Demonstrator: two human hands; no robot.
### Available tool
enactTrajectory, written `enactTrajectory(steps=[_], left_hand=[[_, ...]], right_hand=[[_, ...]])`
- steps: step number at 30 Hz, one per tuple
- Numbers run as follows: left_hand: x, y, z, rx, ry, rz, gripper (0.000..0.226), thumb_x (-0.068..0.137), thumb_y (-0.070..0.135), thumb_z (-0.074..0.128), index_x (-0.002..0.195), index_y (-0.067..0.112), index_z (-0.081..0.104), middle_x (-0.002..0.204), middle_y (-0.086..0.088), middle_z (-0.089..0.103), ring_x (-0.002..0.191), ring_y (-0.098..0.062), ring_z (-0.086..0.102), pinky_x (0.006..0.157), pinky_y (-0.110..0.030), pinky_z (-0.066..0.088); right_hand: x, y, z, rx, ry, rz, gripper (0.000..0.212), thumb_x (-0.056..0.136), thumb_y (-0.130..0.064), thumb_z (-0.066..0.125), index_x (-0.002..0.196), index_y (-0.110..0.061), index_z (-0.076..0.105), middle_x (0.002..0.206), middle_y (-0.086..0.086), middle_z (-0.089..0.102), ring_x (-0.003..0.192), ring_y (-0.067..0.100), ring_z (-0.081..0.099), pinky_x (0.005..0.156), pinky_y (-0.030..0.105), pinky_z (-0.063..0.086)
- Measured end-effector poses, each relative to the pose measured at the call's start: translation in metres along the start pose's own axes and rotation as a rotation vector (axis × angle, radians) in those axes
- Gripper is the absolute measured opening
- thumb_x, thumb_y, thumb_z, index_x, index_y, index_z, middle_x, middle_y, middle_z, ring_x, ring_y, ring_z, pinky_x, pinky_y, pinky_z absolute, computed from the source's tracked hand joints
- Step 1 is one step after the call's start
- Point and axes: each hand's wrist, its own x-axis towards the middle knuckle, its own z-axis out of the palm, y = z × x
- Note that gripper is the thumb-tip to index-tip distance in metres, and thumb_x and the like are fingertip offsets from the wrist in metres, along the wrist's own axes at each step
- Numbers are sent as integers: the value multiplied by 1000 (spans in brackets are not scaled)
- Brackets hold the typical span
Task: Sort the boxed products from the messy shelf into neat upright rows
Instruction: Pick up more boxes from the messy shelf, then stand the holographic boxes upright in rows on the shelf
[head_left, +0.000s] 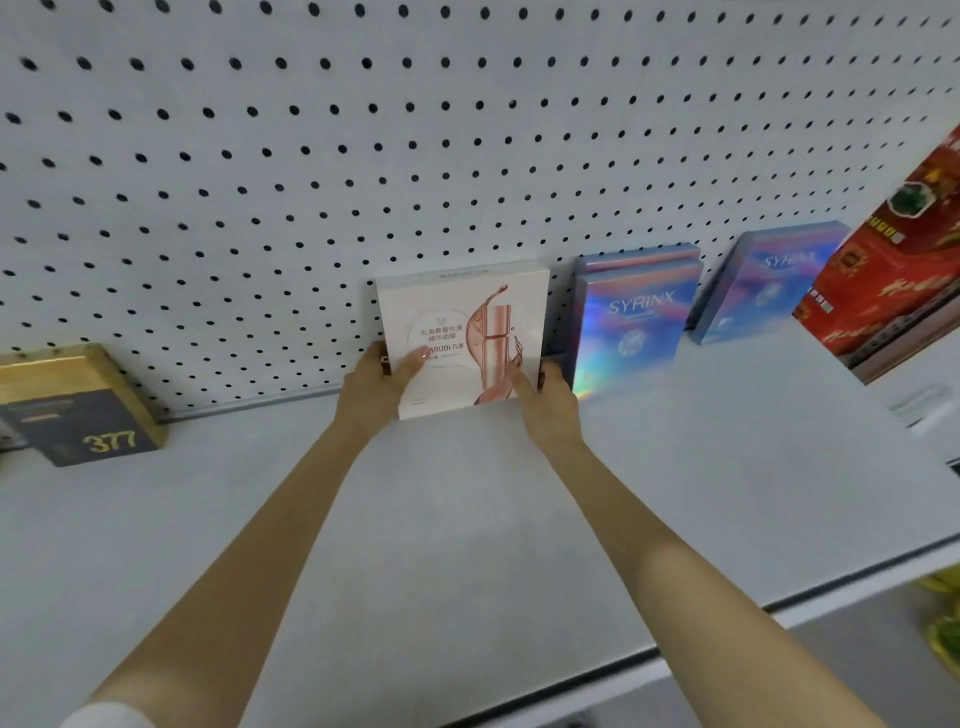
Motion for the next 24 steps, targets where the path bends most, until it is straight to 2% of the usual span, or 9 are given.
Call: enactTrajectory(steps=[2, 6, 7, 9, 11, 13, 19, 22, 24], left_hand=[[-15, 1, -2, -21, 64, -43, 51, 89, 51, 59, 125, 16, 47, 111, 2, 61, 89, -13, 57, 63, -19, 40], [-74, -9, -18, -64, 183, -78, 65, 87, 50, 62, 141, 22, 37, 117, 8, 57, 93, -7, 54, 68, -15, 35], [-95, -14, -23, -81, 206, -84, 69, 86, 49, 63, 143, 25, 34, 117, 10, 57, 91, -4, 54, 66, -11, 34], [-144, -28, -31, -115, 237, -80, 70, 85, 47, 65, 145, 27, 32, 118, 10, 60, 94, -4, 57, 72, -11, 37], [-197, -42, -38, -182, 255, -82, 64, 87, 39, 67, 141, 26, 37, 119, 1, 65, 105, -16, 62, 89, -30, 49], [-250, -54, -42, -229, 289, -91, 57, 86, 36, 70, 135, 26, 44, 116, -5, 66, 108, -22, 62, 97, -44, 49], [-400, -79, -40, -196, 531, -81, 35, 87, 27, 69, 118, 33, 56, 110, 14, 65, 102, 2, 62, 89, -24, 49], [-467, -97, -46, -65, 578, -128, 35, 84, 38, 70, 117, 37, 58, 110, 27, 61, 100, 5, 61, 84, -21, 48], [-504, -110, -56, -4, 604, -177, 36, 83, 43, 69, 116, 38, 57, 111, 25, 62, 102, 3, 60, 83, -18, 47]], right_hand=[[-13, -1, -2, 54, 0, 22, 48, 97, -42, 53, 125, -4, 51, 123, 13, 59, 116, 31, 54, 85, 26, 37], [-57, 1, -13, 131, -5, 12, 59, 95, -44, 55, 144, -13, 40, 144, 6, 47, 126, 20, 48, 101, 25, 37], [-72, 3, -16, 140, -44, 9, 59, 95, -42, 56, 145, -16, 39, 144, 4, 46, 120, 17, 51, 98, 21, 40], [-107, 11, -23, 125, -169, -31, 54, 92, -38, 62, 140, -23, 43, 136, 1, 51, 102, 9, 55, 76, 6, 41], [-146, 20, -31, 121, -278, -99, 52, 89, -36, 67, 136, -31, 45, 126, -3, 55, 97, 7, 57, 65, 2, 41], [-184, 27, -37, 129, -351, -182, 52, 88, -33, 69, 135, -32, 47, 119, -6, 56, 100, 8, 58, 70, 3, 42], [-274, 50, -34, 68, -590, -369, 46, 89, -29, 67, 132, -28, 53, 129, -12, 53, 115, 6, 52, 90, 13, 40], [-314, 54, -19, 77, -691, -409, 40, 88, -29, 68, 127, -26, 58, 128, -8, 57, 117, 8, 53, 93, 14, 42], [-343, 54, -6, 71, -753, -446, 38, 88, -28, 69, 125, -27, 59, 126, -8, 58, 116, 9, 54, 95, 17, 40]])
